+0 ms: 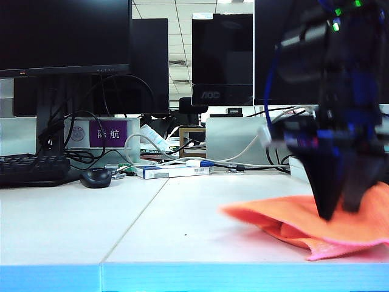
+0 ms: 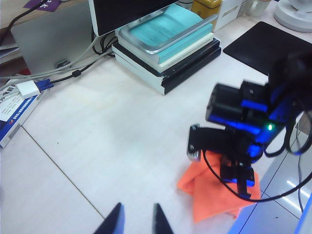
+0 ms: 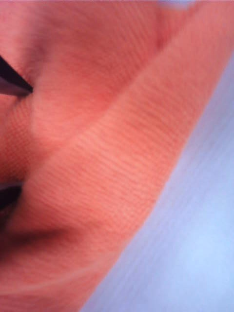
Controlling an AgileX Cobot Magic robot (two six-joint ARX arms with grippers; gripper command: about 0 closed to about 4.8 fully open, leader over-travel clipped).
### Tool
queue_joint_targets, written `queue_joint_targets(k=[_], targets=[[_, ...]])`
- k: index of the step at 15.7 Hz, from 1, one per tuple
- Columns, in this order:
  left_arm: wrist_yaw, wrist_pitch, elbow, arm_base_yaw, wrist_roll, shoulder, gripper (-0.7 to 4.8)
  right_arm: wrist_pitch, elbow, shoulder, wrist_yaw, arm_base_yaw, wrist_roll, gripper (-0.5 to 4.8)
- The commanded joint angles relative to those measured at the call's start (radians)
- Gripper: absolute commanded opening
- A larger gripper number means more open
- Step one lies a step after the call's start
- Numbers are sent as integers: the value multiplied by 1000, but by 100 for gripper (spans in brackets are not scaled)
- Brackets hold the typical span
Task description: Wipe the table from back to front using the rag.
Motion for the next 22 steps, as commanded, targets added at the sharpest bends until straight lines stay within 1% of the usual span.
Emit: queue_joint_targets(k=[1, 2, 3, 4, 6, 8, 18, 19, 22], targets=[[1, 19, 6, -1, 4, -1, 85, 84, -76, -2, 10, 2, 5, 164], [1, 22, 6, -1, 4, -1, 85, 105, -108, -3, 10, 2, 12, 71], [1, 24, 6, -1, 4, -1, 85, 105, -122, -3, 10, 2, 11, 6], [1, 26, 6, -1, 4, -1, 85, 94, -129, -3, 10, 2, 12, -6], [1, 35, 6, -1, 4, -1, 85, 63, -129, -3, 9, 2, 20, -7], [1, 42, 6, -1, 4, 0, 85, -5, -130, -3, 9, 2, 38, -6], [-8, 42, 6, -1, 4, 5, 85, -70, -131, -3, -32, 2, 47, -6], [-21, 42, 6, -1, 4, 5, 85, -70, -131, -4, -32, 2, 46, -6], [-22, 42, 6, -1, 5, 6, 85, 15, -130, -3, -30, 2, 47, -6]])
